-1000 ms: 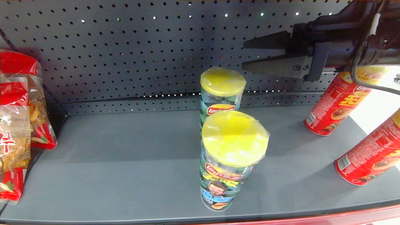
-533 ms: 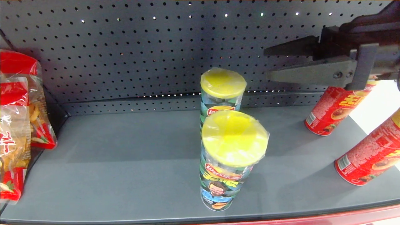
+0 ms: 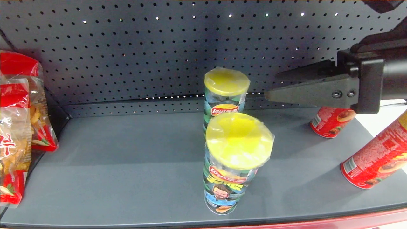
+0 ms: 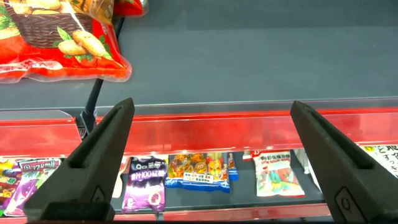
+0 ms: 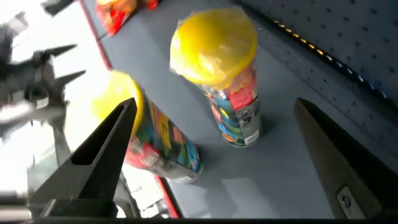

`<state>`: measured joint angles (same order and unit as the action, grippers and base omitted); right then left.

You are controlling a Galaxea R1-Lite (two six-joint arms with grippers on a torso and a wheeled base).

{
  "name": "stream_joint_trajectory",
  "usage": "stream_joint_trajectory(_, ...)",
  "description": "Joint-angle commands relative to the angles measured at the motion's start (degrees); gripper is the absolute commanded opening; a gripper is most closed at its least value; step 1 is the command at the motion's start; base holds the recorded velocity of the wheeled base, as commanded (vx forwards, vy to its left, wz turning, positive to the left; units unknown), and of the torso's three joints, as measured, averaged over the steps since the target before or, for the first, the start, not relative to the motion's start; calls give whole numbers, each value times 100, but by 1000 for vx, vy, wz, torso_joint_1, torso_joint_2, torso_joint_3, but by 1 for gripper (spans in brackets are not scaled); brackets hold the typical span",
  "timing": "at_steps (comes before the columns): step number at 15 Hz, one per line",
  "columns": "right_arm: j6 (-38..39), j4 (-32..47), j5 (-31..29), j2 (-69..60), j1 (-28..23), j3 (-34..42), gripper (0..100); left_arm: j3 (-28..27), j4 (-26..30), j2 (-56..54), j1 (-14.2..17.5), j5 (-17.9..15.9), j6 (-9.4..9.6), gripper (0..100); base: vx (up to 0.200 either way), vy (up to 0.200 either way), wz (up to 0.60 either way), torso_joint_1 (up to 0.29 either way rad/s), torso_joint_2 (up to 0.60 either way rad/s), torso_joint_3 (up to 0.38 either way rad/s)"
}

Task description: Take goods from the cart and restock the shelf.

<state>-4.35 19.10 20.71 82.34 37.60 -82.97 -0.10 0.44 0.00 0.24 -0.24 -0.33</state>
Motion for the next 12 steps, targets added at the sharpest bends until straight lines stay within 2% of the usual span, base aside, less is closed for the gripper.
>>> stream_joint_trajectory(1,66,6,-138,-86,90,35,100,1,0,9,2,-2,-2,100,0,0,0,0,0,0)
stream_joint_trajectory(4,145,23,-603,-253,90,167,100,1,0,9,2,-2,-2,100,0,0,0,0,0,0)
stream_joint_trajectory(12,303,6,-876,-763,11,334,100,1,0,9,2,-2,-2,100,0,0,0,0,0,0)
